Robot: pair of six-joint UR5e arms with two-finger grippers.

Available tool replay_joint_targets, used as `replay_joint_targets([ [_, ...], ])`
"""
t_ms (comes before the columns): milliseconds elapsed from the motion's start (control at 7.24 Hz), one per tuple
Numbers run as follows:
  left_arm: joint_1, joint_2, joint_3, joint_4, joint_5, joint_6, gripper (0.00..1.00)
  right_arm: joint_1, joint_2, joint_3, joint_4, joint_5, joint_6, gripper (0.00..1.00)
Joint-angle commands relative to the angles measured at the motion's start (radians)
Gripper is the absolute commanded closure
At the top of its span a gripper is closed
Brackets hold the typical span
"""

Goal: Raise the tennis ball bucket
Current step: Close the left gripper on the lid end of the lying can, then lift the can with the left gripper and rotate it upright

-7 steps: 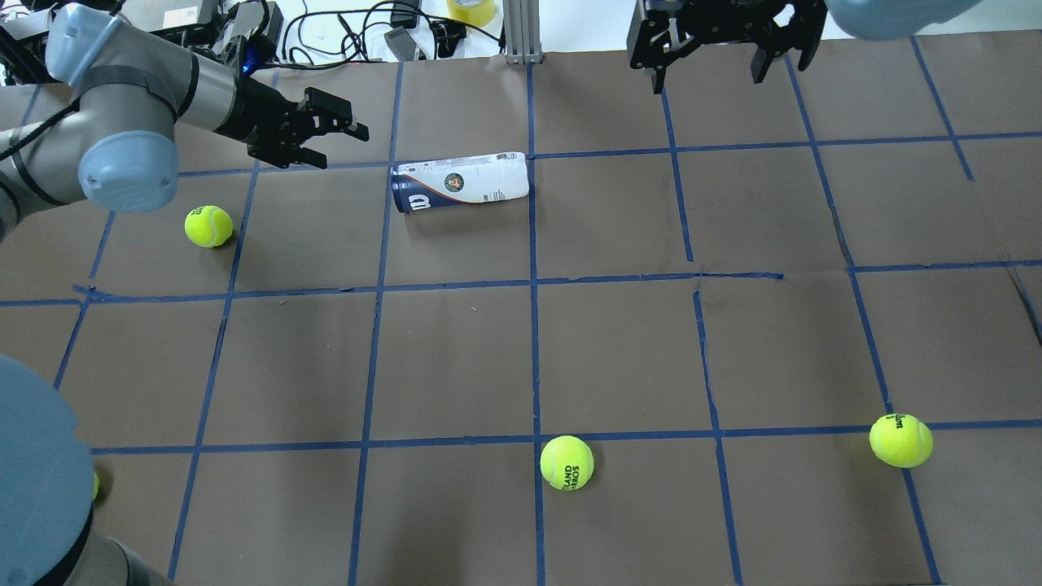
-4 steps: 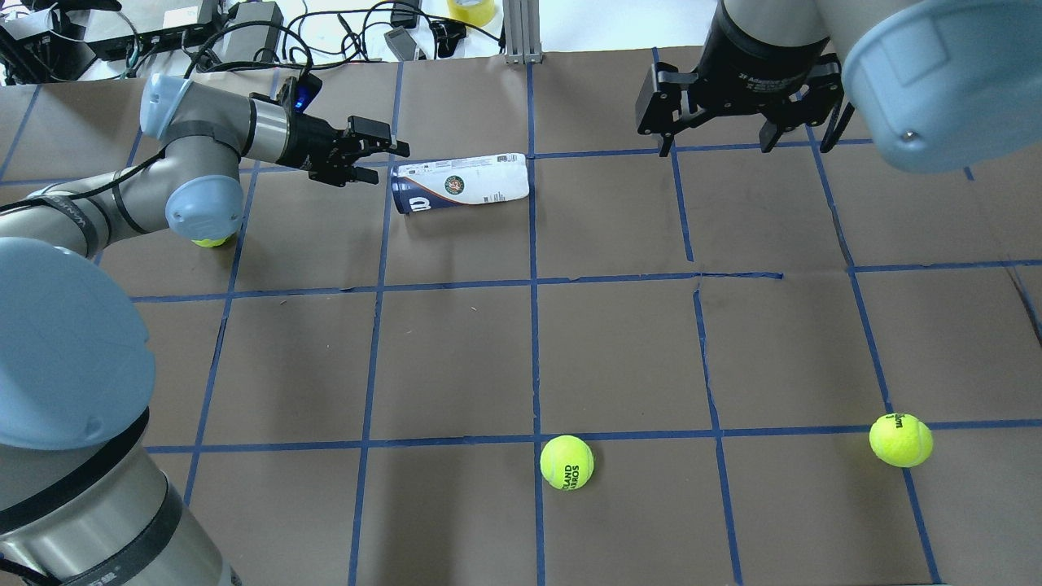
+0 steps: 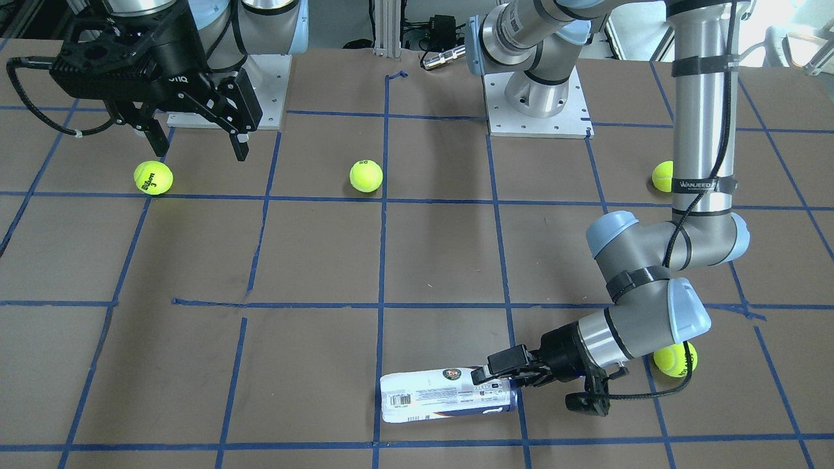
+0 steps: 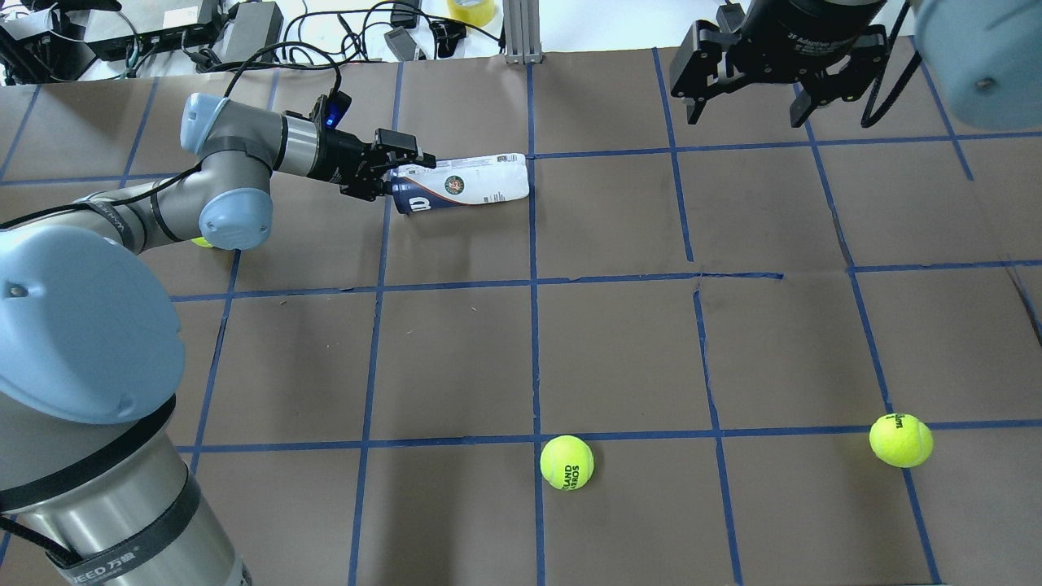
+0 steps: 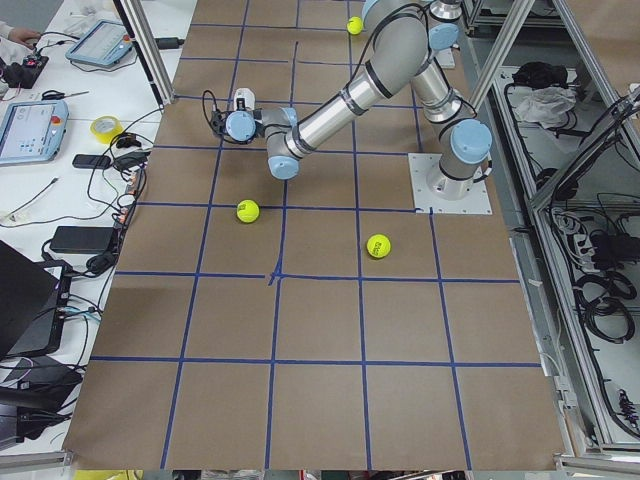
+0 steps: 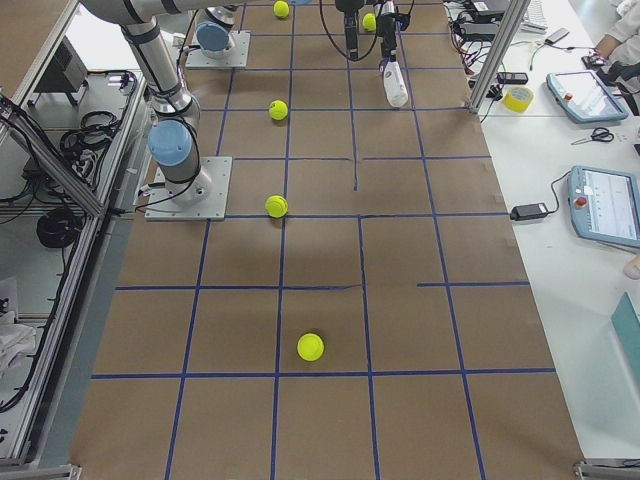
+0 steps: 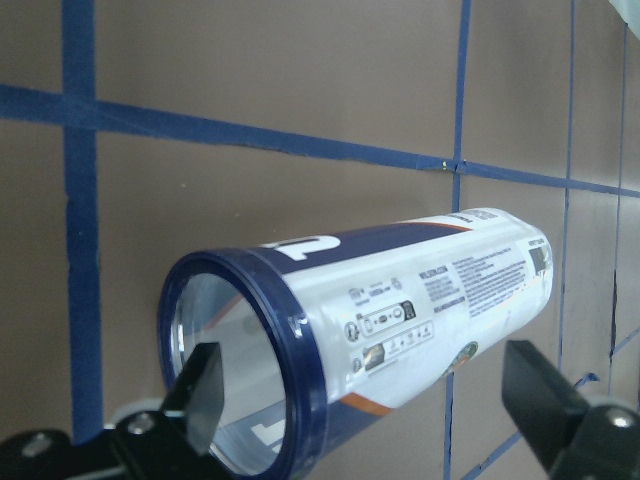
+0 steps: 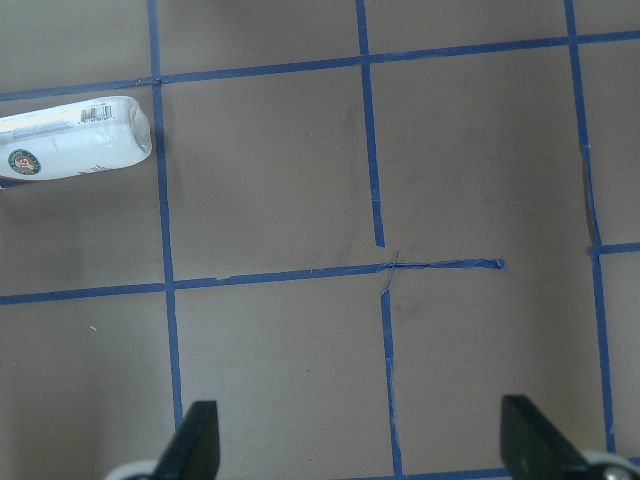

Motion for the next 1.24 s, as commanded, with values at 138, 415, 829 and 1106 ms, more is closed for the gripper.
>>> replay_joint_targets([
  [138,-0.005,-0.002,0.009,0.0,-0.003,-0.105,1.0,-0.002,-0.005,0.001,0.008,-0.004,-0.005,0.0],
  [415,-0.02,0.031,0.081,-0.013,0.018,-0.21,1.0,0.001,-0.005,0.001,0.008,0.0,-0.005,0.0],
  [829,-0.049,0.1,0.139,-0.016,0.126,-0.32,1.0,0.003,-0.002,0.001,0.007,0.009,-0.004,0.0],
  [1106,-0.141,0.169,0.254,-0.154,0.336,-0.411,1.0,0.003,-0.004,0.001,0.007,0.011,-0.004,0.0],
])
